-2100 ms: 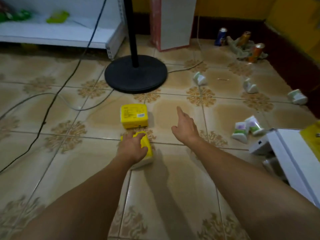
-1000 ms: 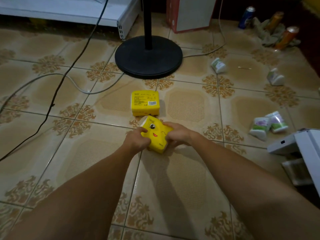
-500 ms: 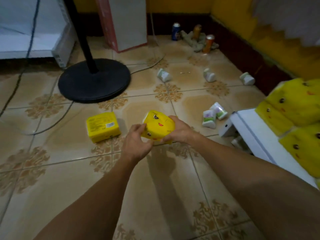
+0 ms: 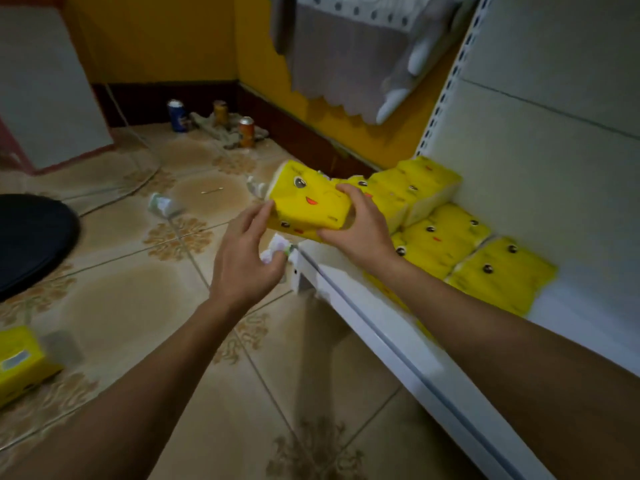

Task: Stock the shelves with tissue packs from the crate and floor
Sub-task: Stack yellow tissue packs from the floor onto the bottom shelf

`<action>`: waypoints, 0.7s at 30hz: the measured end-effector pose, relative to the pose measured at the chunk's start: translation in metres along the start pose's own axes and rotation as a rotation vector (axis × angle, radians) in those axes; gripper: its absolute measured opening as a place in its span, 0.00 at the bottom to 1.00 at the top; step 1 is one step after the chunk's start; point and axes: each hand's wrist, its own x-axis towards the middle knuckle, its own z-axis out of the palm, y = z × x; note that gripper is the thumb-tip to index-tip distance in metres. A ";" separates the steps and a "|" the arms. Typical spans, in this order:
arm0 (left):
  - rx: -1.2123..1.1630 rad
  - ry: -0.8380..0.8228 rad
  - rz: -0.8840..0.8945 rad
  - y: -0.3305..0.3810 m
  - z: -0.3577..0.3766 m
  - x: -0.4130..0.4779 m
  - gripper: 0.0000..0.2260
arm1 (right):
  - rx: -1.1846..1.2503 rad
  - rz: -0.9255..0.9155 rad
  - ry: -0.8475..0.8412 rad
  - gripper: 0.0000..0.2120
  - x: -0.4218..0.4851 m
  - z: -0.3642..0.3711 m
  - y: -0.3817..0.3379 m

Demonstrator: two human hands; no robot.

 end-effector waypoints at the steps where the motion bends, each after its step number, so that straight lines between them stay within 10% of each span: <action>1: 0.001 0.018 0.012 0.010 0.003 0.003 0.32 | 0.002 -0.013 0.023 0.36 0.001 -0.010 0.001; 10: -0.022 -0.045 0.198 0.078 0.058 0.038 0.31 | -0.094 0.021 0.152 0.36 0.001 -0.108 0.045; 21: 0.171 -0.476 0.441 0.081 0.138 0.015 0.22 | -0.189 0.478 0.334 0.36 -0.033 -0.177 0.162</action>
